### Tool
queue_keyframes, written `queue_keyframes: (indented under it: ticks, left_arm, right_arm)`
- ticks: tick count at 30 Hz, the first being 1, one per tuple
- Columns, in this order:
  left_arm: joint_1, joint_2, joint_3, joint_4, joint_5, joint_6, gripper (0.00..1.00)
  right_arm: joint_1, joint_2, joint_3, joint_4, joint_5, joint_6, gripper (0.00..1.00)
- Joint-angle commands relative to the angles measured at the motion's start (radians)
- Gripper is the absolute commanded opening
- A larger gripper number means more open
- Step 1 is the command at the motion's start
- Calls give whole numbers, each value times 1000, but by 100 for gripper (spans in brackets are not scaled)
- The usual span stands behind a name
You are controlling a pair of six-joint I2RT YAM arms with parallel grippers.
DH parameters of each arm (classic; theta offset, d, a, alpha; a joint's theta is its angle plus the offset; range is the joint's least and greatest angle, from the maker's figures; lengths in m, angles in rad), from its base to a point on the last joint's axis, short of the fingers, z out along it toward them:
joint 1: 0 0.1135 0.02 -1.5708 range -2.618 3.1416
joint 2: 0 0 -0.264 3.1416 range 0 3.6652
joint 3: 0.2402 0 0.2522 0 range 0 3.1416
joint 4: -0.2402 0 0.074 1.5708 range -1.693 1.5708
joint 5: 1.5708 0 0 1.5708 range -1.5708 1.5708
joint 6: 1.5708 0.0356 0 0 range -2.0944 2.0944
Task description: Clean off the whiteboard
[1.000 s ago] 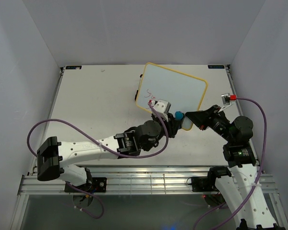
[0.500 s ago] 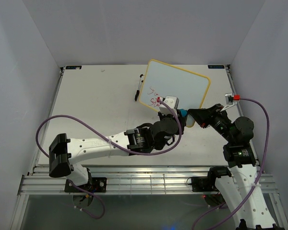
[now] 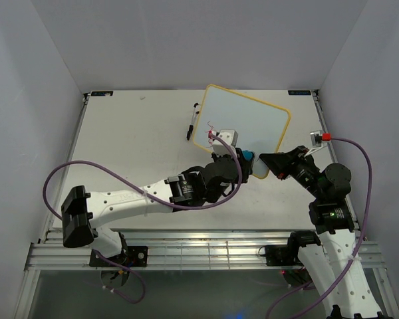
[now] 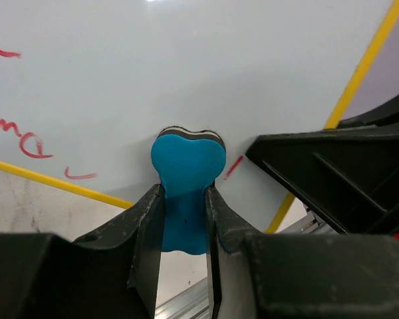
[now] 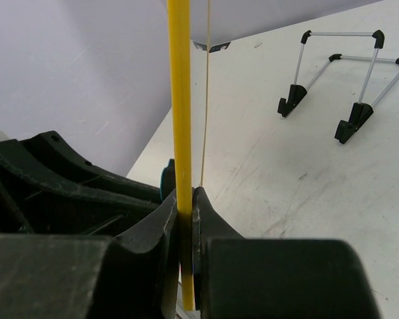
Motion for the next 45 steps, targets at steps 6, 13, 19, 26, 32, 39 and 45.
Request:
queue_keyframes:
  ticks: [6, 13, 19, 26, 32, 39, 45]
  left_arm:
    - [125, -38, -107, -60, 2, 29, 0]
    - [105, -8, -84, 9, 143, 62, 0]
    - [36, 115, 83, -63, 253, 161, 0]
    - [33, 164, 192, -228, 359, 137, 0]
    - [33, 198, 254, -322, 422, 117, 0]
    - [33, 208, 258, -331, 474, 95, 0]
    - [33, 215, 248, -388, 447, 59, 0]
  right_arm:
    - [38, -56, 88, 258, -225, 115, 8]
    - [38, -51, 72, 261, -211, 106, 8]
    - [38, -48, 108, 181, -177, 34, 8]
    - [38, -48, 102, 169, -162, 17, 8]
    - [38, -31, 117, 181, -154, 17, 8]
    - [38, -27, 120, 189, -139, 11, 8]
    - [38, -24, 128, 201, -120, 14, 8]
